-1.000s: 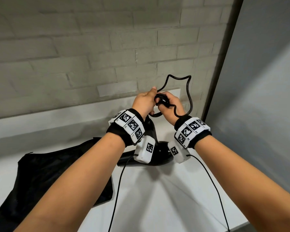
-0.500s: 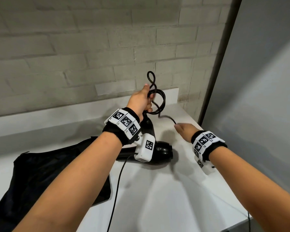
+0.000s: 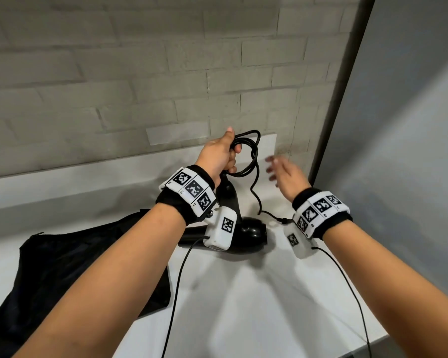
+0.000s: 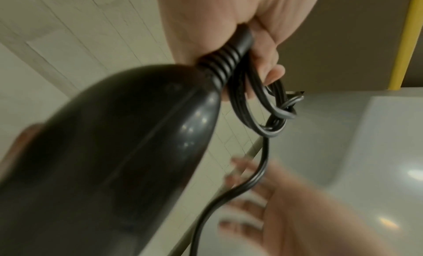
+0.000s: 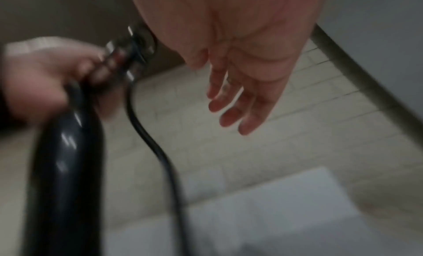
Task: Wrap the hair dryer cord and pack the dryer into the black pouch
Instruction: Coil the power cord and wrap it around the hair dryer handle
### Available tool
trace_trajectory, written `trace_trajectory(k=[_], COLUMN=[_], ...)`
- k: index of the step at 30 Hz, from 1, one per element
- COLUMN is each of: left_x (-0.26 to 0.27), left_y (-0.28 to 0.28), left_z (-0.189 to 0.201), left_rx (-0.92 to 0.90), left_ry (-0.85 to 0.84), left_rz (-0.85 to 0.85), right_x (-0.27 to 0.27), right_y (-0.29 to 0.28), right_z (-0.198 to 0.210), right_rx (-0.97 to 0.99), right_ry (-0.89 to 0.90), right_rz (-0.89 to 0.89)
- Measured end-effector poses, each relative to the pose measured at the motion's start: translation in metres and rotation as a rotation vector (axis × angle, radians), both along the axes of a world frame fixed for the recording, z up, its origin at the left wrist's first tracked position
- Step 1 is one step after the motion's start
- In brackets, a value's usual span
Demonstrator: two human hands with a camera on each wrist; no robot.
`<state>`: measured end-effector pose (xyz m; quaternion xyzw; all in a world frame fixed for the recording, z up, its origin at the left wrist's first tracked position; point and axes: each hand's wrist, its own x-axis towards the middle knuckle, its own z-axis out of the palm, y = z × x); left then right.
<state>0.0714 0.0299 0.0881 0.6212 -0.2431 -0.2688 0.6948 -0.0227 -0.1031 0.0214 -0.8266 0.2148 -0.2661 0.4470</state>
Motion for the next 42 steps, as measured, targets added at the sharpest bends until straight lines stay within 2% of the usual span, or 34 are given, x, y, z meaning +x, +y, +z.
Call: trace_trajectory(k=[2, 5, 14, 17, 19, 23, 27, 29, 36, 38, 42], left_x=[-0.001, -0.001, 0.0, 0.0, 0.0, 0.0, -0.001, -0.001, -0.001, -0.001, -0.002], left_y=[0.0, 0.0, 0.0, -0.001, -0.001, 0.0, 0.001, 0.001, 0.004, 0.004, 0.005], left_z=[-0.001, -0.001, -0.002, -0.002, -0.002, -0.003, -0.001, -0.002, -0.005, -0.005, -0.005], left_rx=[0.002, 0.011, 0.001, 0.001, -0.002, -0.007, 0.022, 0.017, -0.033, -0.018, -0.021], left_ry=[-0.022, -0.044, -0.063, -0.057, -0.047, -0.032, -0.038, -0.047, -0.02, -0.045, -0.065], left_rz=[-0.004, -0.021, -0.009, -0.018, -0.025, -0.026, 0.004, -0.021, -0.04, -0.059, -0.102], right_x=[0.009, 0.019, 0.021, 0.018, 0.018, 0.018, 0.016, 0.015, 0.015, 0.016, 0.02], right_y=[0.02, 0.038, 0.045, 0.044, 0.043, 0.045, 0.055, 0.058, 0.048, 0.046, 0.041], right_z=[0.029, 0.053, 0.038, 0.036, 0.039, 0.043, 0.043, 0.045, 0.04, 0.039, 0.034], right_rx=[0.127, 0.233, 0.16, 0.114, 0.176, 0.469, 0.734, 0.733, 0.393, 0.42, 0.658], right_ry=[-0.245, -0.418, -0.534, -0.537, -0.528, -0.495, -0.463, -0.428, -0.224, -0.202, -0.219], right_rz=[0.05, 0.068, 0.047, 0.013, 0.033, 0.173, 0.385, 0.413, 0.369, 0.392, 0.36])
